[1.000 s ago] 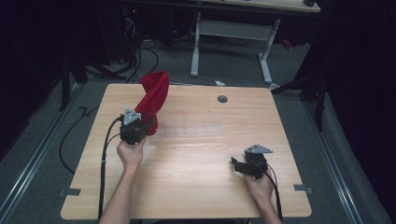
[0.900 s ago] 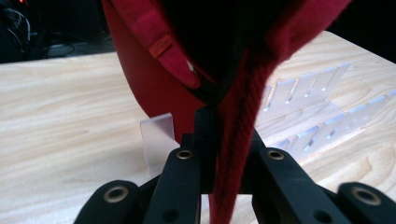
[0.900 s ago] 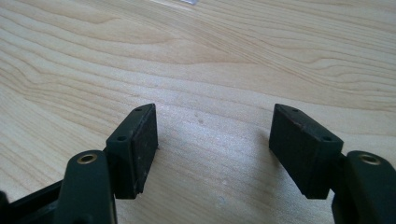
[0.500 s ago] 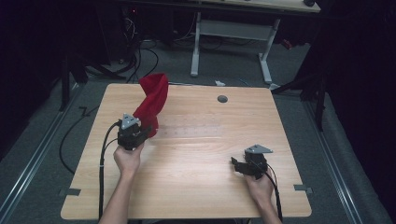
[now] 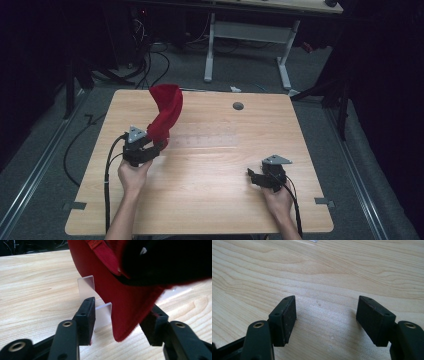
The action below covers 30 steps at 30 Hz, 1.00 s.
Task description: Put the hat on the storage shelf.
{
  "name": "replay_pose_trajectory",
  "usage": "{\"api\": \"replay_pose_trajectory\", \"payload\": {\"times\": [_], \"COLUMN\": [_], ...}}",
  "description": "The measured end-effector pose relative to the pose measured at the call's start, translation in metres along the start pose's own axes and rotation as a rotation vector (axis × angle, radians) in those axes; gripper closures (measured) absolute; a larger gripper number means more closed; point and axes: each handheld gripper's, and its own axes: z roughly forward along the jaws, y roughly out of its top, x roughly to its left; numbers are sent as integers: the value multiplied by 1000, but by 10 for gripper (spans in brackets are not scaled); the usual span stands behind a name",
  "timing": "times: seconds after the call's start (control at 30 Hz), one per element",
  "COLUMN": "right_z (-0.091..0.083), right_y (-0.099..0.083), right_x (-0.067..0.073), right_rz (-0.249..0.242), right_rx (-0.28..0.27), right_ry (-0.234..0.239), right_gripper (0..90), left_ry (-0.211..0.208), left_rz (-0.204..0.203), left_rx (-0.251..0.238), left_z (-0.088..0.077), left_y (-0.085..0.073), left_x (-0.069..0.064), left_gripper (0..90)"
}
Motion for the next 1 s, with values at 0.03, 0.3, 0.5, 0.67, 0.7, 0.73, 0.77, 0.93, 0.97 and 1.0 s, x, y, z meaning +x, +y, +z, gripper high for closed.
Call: {"api": "replay_pose_trajectory", "payload": {"times": [0.03,0.3,0.5,0.67,0.7,0.73,0.77,0.93,0.97,1.0], "right_z": [0,0,0,0,0,0,0,0,0,0], "right_y": [0,0,0,0,0,0,0,0,0,0], "right_x": [0,0,0,0,0,0,0,0,0,0], "right_rz": [0,0,0,0,1,1,1,0,0,0], "right_rx": [0,0,0,0,0,0,0,0,0,0], "right_ry": [0,0,0,0,0,0,0,0,0,0], "right_gripper": [328,328,328,328,327,327,327,328,328,328], "left_ry": [0,-18,-20,-31,-33,-34,-38,-51,-53,-53], "left_rz": [0,-15,-35,-21,-19,-20,-19,-30,-33,-31], "left_rx": [0,4,-5,0,2,3,4,-1,-3,-3], "left_z": [0,-11,-22,-31,-33,-34,-35,-43,-44,-45], "left_y": [0,0,0,0,-1,-1,-2,-3,-3,-3], "left_x": [0,-6,-5,-9,-9,-10,-10,-11,-12,-12], "left_gripper": [477,448,437,431,429,429,429,428,427,427]}}
